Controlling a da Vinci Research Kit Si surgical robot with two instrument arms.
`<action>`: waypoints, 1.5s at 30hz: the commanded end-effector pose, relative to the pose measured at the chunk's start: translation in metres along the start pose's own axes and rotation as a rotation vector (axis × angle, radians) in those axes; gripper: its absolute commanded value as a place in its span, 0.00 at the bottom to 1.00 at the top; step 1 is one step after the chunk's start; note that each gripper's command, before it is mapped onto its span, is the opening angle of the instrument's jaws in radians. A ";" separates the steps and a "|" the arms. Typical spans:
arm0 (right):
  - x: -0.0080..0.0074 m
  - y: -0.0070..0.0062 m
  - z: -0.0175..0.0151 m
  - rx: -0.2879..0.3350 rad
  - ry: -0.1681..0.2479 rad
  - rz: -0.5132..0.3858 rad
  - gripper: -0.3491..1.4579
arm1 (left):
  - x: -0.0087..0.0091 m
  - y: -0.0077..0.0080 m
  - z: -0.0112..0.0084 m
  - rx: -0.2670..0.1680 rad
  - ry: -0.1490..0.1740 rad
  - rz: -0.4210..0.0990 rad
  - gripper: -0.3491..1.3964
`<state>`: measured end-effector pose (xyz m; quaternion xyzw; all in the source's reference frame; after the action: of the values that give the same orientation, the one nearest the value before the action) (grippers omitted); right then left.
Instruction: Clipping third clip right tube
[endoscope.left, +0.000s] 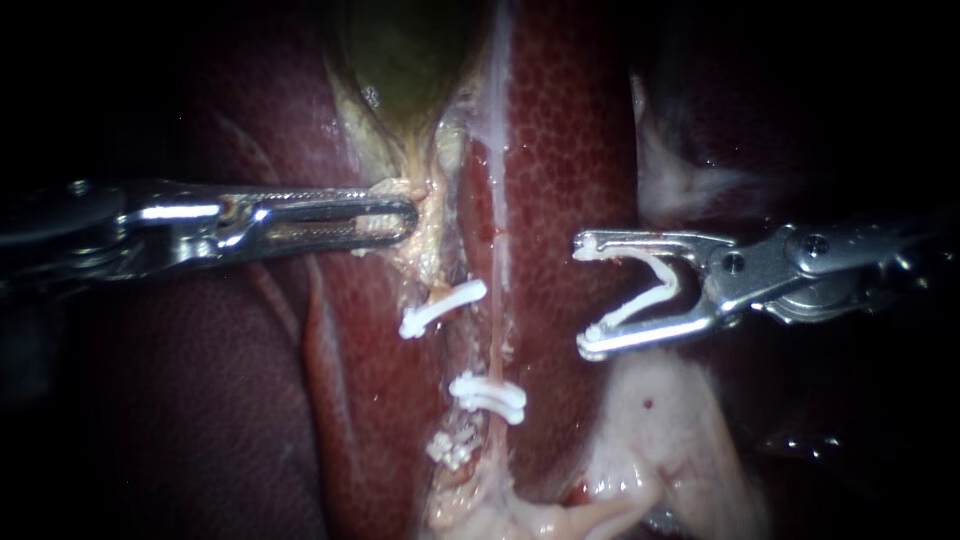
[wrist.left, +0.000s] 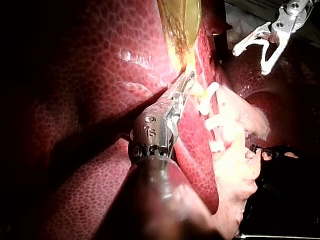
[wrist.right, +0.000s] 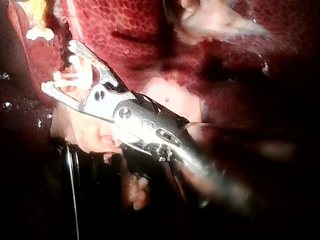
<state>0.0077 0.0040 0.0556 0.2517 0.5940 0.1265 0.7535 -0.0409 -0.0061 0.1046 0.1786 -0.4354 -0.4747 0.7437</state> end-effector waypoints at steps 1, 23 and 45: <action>0.0000 0.0000 0.0000 0.000 0.000 0.000 0.52 | 0.0000 0.0000 0.0000 0.000 0.000 0.000 0.00; -0.0001 0.0000 0.0004 -0.002 0.000 -0.001 0.52 | -0.0063 0.0010 -0.0075 -0.007 -0.032 -0.034 0.00; -0.0059 0.0006 0.0049 -0.008 -0.047 0.084 0.52 | -0.0063 0.0010 -0.0081 -0.011 -0.039 -0.029 0.00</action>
<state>0.0110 0.0003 0.0622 0.2783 0.5617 0.1571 0.7631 -0.0349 -0.0014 0.0978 0.1714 -0.4446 -0.4916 0.7289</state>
